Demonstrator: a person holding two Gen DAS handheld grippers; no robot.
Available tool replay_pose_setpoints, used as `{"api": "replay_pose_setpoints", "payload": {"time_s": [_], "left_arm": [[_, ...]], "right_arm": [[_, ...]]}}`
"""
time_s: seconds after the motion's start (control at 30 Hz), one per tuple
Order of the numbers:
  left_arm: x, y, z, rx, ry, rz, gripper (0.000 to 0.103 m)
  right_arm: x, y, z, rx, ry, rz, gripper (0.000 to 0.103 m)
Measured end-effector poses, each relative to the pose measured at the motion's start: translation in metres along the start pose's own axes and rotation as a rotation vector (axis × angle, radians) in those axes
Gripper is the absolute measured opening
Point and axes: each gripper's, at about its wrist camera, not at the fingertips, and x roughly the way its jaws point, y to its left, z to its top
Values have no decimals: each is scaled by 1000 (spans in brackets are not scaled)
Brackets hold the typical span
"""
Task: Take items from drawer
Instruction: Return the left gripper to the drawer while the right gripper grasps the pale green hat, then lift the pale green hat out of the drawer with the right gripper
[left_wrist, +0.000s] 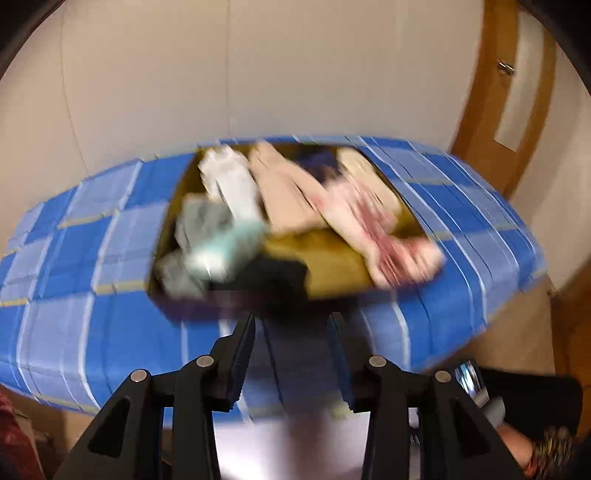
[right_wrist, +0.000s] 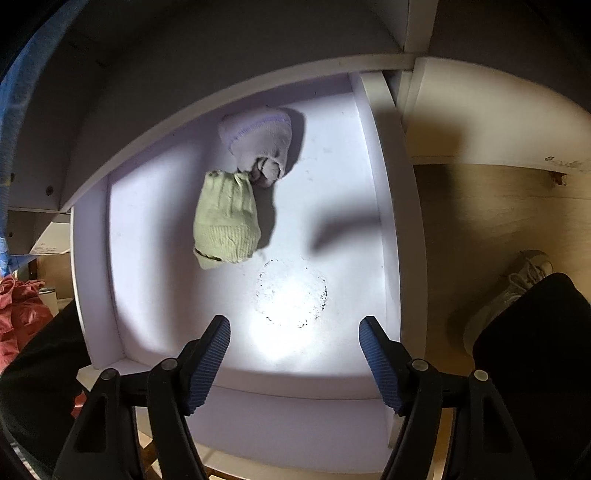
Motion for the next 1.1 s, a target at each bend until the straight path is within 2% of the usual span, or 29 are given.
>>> {"api": "replay_pose_setpoints", "payload": {"time_s": [0.1, 0.23, 0.5, 0.6, 0.73, 0.87, 0.9, 1.0, 1.1], "left_arm": [[6, -12, -41, 36, 49, -29, 41], [30, -17, -88, 19, 146, -38, 41], [95, 9, -173, -80, 352, 26, 41], [111, 20, -186, -144, 421, 60, 41], [118, 26, -190, -195, 428, 72, 41], [119, 27, -190, -198, 426, 84, 41], [119, 27, -191, -199, 426, 86, 41], [121, 29, -191, -211, 424, 90, 41], [116, 32, -192, -214, 418, 98, 41]], "right_arm": [[7, 2, -1, -3, 6, 11, 76], [14, 9, 4, -29, -10, 1, 77], [26, 32, 26, -31, -105, 40, 79], [37, 37, 33, -8, -98, 47, 79], [44, 52, 43, -13, -99, 47, 79], [58, 68, 48, -44, -86, -1, 78], [63, 70, 48, -50, -75, -8, 78], [75, 79, 47, -90, -42, -32, 65], [76, 83, 44, -130, -58, -46, 62]]}}
